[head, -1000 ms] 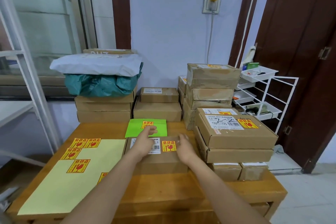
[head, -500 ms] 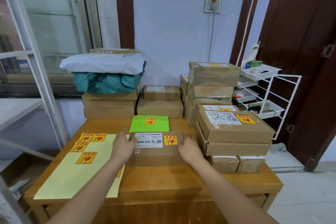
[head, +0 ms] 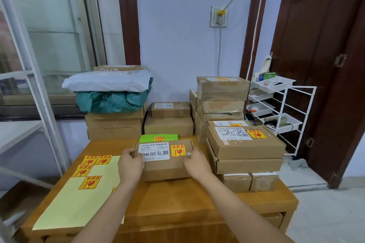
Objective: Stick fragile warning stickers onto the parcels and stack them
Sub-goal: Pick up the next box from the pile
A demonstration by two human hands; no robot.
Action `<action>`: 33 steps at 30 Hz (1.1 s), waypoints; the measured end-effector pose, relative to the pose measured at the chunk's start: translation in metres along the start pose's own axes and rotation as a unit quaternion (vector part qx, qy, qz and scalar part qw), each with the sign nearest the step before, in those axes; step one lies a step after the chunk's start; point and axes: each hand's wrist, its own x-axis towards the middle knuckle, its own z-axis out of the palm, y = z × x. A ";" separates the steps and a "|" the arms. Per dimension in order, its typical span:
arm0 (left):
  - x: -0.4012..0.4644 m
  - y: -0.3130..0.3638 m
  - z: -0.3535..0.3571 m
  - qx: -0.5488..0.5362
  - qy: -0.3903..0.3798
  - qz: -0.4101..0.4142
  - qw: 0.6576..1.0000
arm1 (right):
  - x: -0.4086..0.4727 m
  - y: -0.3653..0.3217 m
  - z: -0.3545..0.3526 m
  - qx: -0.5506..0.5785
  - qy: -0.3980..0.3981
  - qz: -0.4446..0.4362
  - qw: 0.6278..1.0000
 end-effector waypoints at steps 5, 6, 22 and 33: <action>0.015 0.019 -0.001 0.007 -0.013 0.021 1.000 | 0.011 -0.018 -0.005 0.039 0.018 -0.016 0.999; 0.019 0.022 0.000 0.015 -0.021 0.027 0.999 | 0.015 -0.021 -0.005 0.048 0.019 -0.018 0.998; 0.086 -0.024 0.032 0.019 -0.139 -0.013 0.990 | 0.093 -0.008 0.038 0.126 0.044 0.025 0.991; 0.107 0.010 0.035 0.128 -0.091 0.142 0.977 | 0.101 -0.047 0.026 0.047 0.078 -0.051 0.995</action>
